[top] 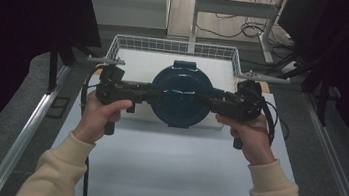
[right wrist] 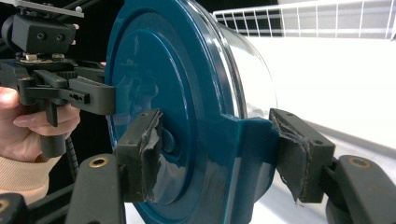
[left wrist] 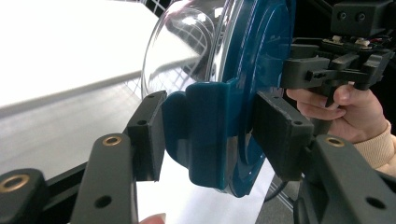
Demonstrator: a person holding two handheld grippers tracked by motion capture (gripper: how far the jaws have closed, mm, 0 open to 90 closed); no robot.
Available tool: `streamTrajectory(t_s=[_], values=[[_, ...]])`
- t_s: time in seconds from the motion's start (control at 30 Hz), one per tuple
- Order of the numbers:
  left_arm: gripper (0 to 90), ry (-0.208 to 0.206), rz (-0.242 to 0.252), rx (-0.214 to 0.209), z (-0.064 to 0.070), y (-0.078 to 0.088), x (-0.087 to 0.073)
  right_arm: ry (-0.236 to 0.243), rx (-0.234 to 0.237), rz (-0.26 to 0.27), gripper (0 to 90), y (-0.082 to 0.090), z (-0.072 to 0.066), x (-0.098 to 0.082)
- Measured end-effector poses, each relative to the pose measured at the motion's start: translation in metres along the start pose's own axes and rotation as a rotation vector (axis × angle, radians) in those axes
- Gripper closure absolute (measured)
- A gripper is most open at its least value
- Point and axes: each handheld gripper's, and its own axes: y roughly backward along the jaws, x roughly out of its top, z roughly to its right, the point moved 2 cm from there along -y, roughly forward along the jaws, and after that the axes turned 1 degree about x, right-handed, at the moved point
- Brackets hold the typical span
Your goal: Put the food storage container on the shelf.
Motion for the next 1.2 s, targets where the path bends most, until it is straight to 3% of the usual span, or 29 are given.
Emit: streamTrajectory(t_s=[0.13, 0.27, 0.3, 0.43, 0.5, 0.8, 1.03, 1.07, 1.1, 1.2], values=[[45.9, -0.019, 0.009, 0.006, -0.002, 0.002, 0.025, 0.013, 0.000, 0.016, 36.8, -0.002, 0.003, 0.023], [45.8, -0.021, 0.011, 0.003, -0.006, 0.001, 0.038, 0.023, -0.003, 0.022, 36.8, -0.003, 0.006, 0.036], [45.7, -0.021, 0.013, -0.002, -0.011, -0.001, 0.046, 0.031, -0.010, 0.023, 36.8, -0.006, 0.009, 0.046], [45.7, -0.018, 0.012, -0.002, -0.026, -0.006, 0.060, 0.032, -0.014, 0.016, 36.8, -0.015, 0.019, 0.059], [45.7, -0.011, 0.010, -0.001, -0.031, -0.007, 0.062, 0.021, -0.013, 0.016, 36.8, -0.019, 0.022, 0.062], [44.1, 0.078, -0.038, 0.021, -0.079, -0.026, 0.060, -0.045, -0.014, -0.045, 36.7, -0.062, 0.057, 0.059], [42.2, 0.125, -0.061, 0.043, -0.095, -0.036, 0.058, -0.083, -0.025, -0.083, 36.4, -0.079, 0.070, 0.054], [42.6, 0.145, -0.055, 0.035, -0.099, -0.039, 0.059, -0.114, -0.016, -0.060, 36.4, -0.081, 0.075, 0.053], [42.6, 0.145, -0.055, 0.035, -0.099, -0.039, 0.059, -0.114, -0.016, -0.060, 36.4, -0.081, 0.075, 0.053], [42.7, 0.195, -0.047, 0.018, -0.105, -0.044, 0.062, -0.146, -0.016, -0.042, 36.1, -0.083, 0.082, 0.054]])
